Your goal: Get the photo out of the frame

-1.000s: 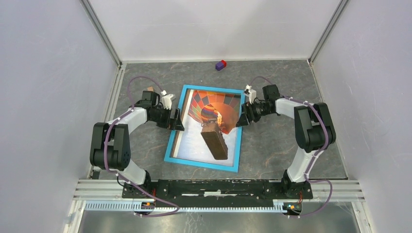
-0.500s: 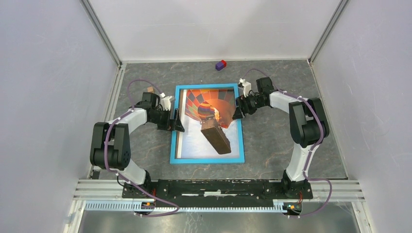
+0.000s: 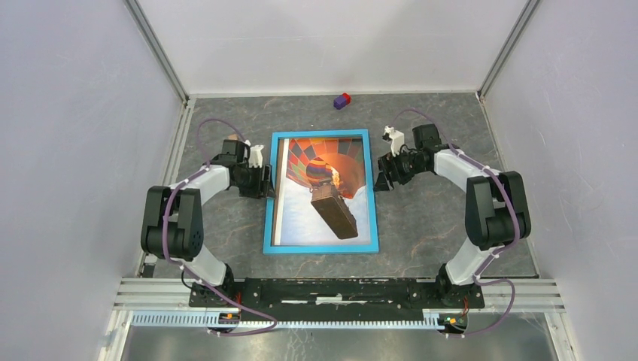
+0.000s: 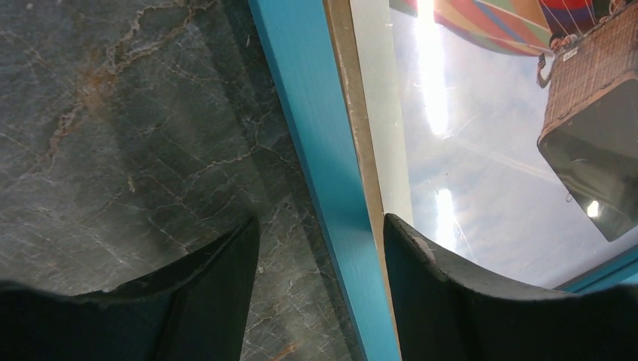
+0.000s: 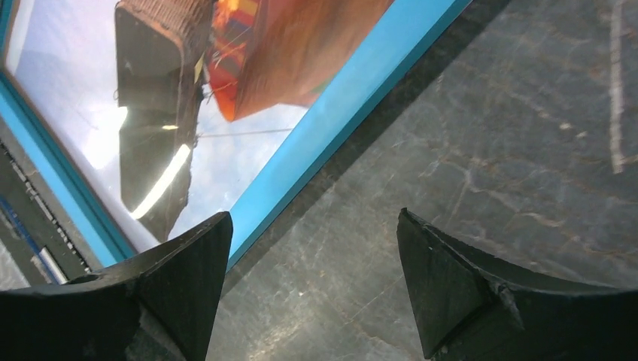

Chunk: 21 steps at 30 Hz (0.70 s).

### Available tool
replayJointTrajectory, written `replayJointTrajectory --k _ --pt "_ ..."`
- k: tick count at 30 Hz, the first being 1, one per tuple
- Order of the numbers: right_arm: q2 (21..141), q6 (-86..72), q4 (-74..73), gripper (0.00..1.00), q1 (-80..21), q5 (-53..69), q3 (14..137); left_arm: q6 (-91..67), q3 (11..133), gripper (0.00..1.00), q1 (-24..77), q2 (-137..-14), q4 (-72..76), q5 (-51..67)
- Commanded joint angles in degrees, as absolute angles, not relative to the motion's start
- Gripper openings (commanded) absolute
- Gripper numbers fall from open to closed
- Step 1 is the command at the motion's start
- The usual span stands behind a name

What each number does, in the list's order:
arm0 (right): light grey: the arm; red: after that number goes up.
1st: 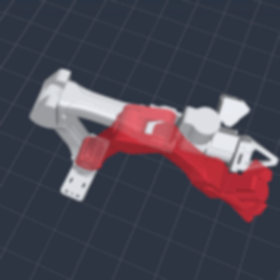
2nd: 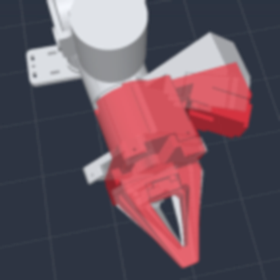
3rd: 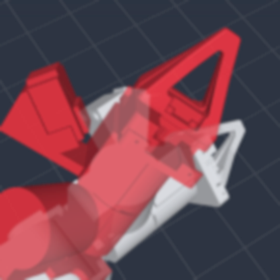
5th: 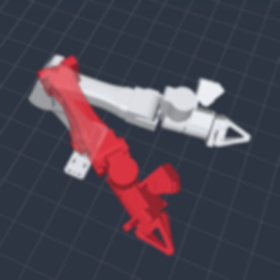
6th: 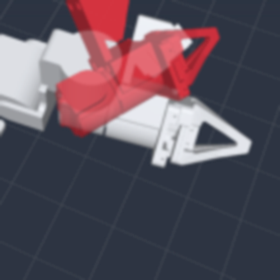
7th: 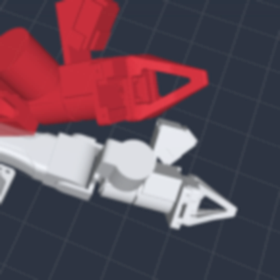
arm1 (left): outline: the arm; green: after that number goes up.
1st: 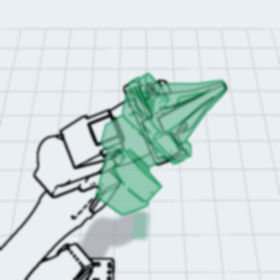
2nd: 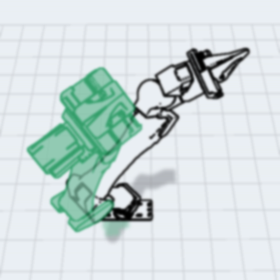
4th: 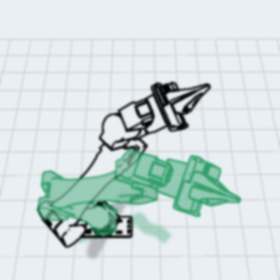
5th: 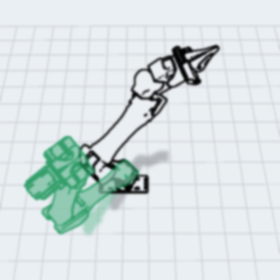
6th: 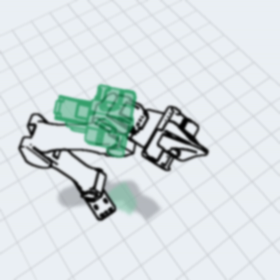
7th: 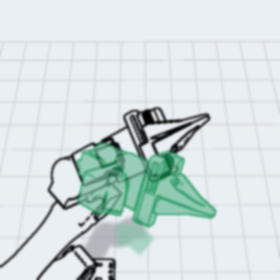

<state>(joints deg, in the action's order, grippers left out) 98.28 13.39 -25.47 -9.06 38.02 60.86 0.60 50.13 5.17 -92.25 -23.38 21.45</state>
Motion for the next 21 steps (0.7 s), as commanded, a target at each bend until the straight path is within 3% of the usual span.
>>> replayJointTrajectory --k 1,7,12,17,21 --pt "95.77 14.68 -27.82 0.86 -9.13 43.00 57.92 -1.10 51.31 0.69 7.33 -94.74 -21.83 17.25" --pt "97.15 14.18 -27.71 0.84 -9.31 47.56 56.04 -1.77 52.85 0.68 9.61 -97.66 -21.95 17.91" --pt "97.32 13.79 -27.78 0.82 -10.01 50.30 55.62 -2.32 54.05 0.54 9.58 -100.23 -22.08 19.57" --pt "97.99 13.62 -28.42 0.82 -11.21 51.65 56.88 -2.64 55.08 0.52 9.62 -101.99 -22.71 20.22" --pt "98.27 13.15 -28.13 0.82 -11.26 47.90 57.32 -2.64 55.11 0.42 9.58 -102.13 -22.91 20.26"
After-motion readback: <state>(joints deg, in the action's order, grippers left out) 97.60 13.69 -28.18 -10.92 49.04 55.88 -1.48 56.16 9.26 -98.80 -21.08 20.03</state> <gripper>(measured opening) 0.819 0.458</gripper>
